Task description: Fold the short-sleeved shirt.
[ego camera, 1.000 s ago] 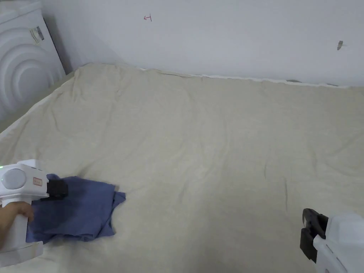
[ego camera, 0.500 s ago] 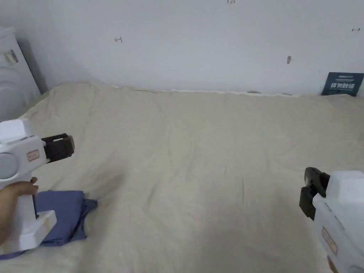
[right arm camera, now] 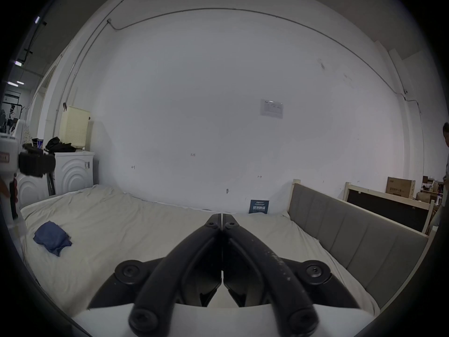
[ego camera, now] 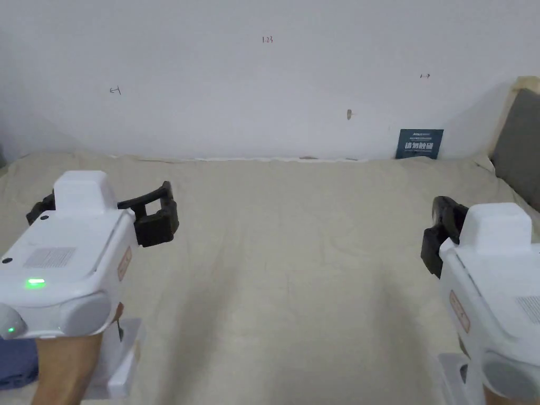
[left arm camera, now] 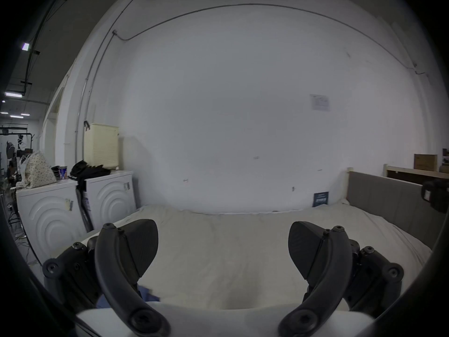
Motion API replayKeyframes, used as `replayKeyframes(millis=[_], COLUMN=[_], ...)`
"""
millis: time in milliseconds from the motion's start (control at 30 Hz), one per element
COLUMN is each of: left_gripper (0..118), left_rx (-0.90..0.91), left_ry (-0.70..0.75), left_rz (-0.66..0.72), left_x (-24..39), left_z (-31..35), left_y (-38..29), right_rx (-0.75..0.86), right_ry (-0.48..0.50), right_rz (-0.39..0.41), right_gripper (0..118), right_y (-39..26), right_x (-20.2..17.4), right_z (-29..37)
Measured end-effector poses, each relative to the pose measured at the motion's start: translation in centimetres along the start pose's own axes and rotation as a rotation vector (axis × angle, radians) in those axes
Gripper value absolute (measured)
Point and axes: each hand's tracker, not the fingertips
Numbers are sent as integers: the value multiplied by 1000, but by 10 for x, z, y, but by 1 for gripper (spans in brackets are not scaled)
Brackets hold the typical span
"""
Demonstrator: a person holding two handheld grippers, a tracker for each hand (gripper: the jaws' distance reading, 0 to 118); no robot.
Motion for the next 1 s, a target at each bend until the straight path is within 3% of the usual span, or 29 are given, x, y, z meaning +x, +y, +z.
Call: replayKeyframes(millis=[167, 233, 300, 1000], left_gripper=[88, 55, 1, 0], left_rx=[41, 51, 33, 41], left_ry=[-27, -43, -61, -80], left_rz=[-21, -26, -48, -59], left_x=[36, 48, 53, 67], left_z=[9, 12, 11, 13], left_y=[-24, -32, -35, -35], right_rx=[21, 28, 33, 23], right_ry=[-28, -31, -32, -23], right_rz=[1, -7, -9, -16], right_gripper=[2, 2, 2, 2], right_y=[-1, -1, -2, -6], right_x=[10, 13, 14, 13], right_z=[10, 13, 13, 12])
